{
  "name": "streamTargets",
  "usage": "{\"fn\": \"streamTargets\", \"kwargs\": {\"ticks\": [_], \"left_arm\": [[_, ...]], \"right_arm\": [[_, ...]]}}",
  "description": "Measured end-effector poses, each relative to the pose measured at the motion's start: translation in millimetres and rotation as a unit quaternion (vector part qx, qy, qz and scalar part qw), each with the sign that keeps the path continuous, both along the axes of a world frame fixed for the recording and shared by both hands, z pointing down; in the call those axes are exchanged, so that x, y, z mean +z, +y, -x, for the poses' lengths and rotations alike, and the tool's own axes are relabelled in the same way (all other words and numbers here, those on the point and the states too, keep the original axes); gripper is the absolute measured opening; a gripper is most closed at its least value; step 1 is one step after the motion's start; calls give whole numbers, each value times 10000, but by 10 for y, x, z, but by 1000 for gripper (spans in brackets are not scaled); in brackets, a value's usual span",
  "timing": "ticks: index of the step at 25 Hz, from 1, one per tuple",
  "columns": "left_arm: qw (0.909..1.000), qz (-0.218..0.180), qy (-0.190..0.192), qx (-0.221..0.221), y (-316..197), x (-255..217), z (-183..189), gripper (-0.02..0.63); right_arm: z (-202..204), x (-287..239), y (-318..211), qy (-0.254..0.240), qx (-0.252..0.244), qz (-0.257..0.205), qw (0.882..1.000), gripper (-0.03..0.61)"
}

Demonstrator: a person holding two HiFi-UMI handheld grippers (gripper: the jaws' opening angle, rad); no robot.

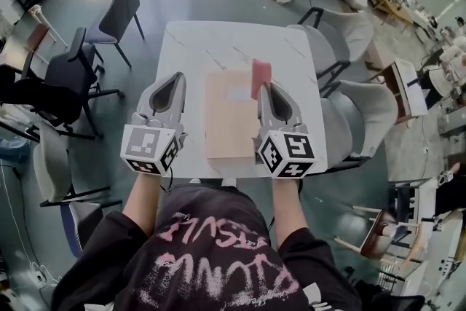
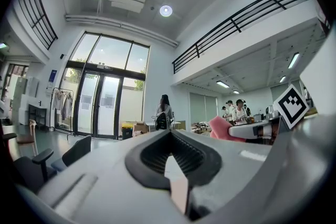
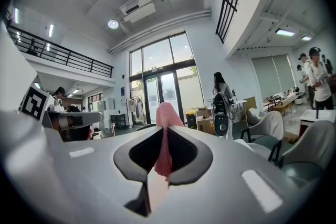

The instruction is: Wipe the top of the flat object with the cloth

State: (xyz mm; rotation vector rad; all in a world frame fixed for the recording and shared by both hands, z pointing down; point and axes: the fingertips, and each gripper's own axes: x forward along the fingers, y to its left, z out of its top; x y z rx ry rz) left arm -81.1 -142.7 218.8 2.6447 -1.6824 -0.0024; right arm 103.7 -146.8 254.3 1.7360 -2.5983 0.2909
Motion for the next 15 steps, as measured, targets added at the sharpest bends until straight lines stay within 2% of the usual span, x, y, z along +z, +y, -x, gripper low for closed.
{"fn": "streamTargets", "kwargs": {"ticks": [15], "left_arm": [[10000,12,-13,10,-29,19,31,0]], "right_arm": [[13,37,-22,9,38,47,10000,44]]}}
